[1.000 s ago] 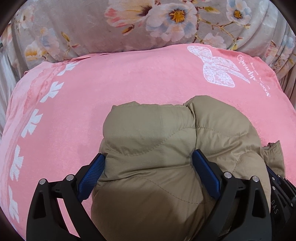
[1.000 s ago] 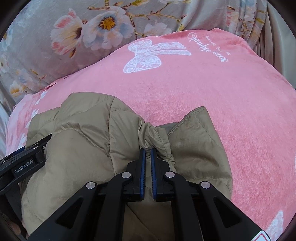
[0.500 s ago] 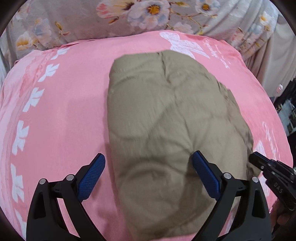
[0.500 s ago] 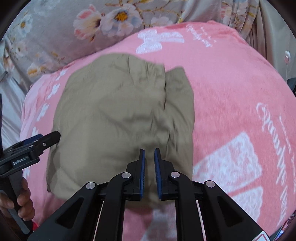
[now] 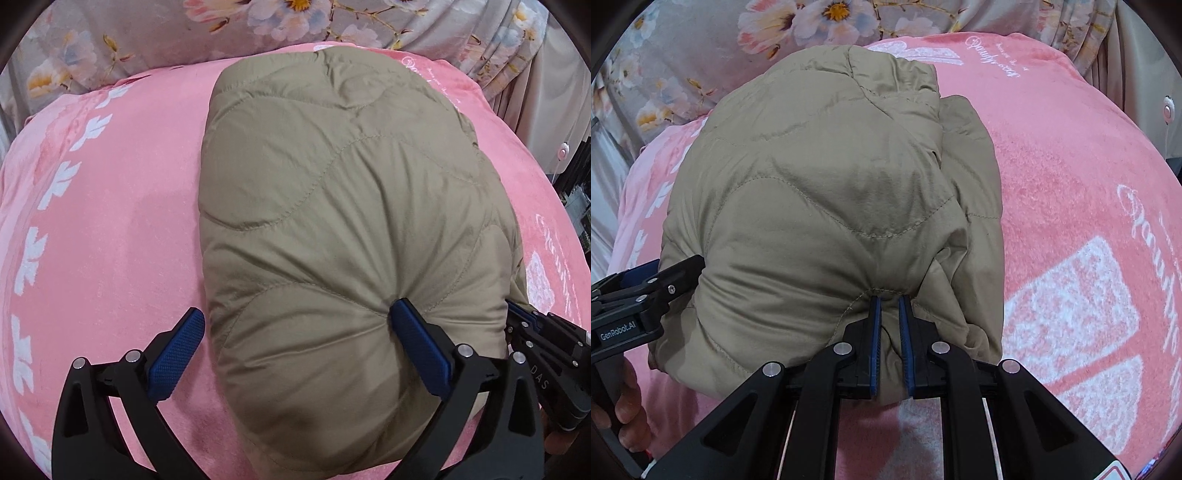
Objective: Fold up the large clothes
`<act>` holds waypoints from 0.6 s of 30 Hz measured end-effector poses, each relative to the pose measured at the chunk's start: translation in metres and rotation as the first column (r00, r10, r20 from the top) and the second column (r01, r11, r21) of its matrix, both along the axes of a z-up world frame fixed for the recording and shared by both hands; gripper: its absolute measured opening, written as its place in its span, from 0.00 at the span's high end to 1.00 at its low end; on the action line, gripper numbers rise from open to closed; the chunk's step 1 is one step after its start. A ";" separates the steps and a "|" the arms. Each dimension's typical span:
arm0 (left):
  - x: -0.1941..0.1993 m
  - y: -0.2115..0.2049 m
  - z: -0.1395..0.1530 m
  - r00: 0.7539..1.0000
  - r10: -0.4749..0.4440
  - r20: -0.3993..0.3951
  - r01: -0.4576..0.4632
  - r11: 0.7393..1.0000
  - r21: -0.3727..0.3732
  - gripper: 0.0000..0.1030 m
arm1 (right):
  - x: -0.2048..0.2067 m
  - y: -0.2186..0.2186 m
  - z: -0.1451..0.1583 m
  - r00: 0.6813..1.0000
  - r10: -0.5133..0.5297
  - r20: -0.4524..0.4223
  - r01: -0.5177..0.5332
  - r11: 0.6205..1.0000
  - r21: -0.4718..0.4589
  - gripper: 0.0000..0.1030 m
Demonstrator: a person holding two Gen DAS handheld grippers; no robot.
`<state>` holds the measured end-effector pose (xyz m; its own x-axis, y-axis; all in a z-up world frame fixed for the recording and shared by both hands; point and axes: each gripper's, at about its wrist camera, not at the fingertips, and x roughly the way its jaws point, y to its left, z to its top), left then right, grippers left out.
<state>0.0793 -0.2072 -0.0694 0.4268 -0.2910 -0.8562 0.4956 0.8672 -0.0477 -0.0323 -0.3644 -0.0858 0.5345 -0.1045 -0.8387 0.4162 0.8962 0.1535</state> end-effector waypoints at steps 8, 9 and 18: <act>0.000 -0.003 -0.004 1.000 -0.005 0.021 0.005 1.000 0.011 0.04 | 0.000 -0.002 -0.001 1.000 -0.004 0.004 0.004 1.000 0.012 0.88; 0.000 -0.003 -0.004 1.000 -0.004 0.021 0.004 1.000 0.010 0.04 | 0.000 -0.002 -0.001 1.000 -0.006 0.003 0.006 1.000 0.010 0.88; 0.031 0.040 0.023 0.991 0.045 -0.125 -0.063 0.987 -0.146 0.05 | -0.029 -0.048 0.047 0.977 -0.121 0.173 0.093 0.982 0.162 0.28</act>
<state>0.1103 -0.1669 -0.0468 0.3414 -0.3986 -0.8512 0.4306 0.8713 -0.2353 -0.0611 -0.4127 -0.0385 0.6716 -0.0480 -0.7393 0.4612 0.8081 0.3665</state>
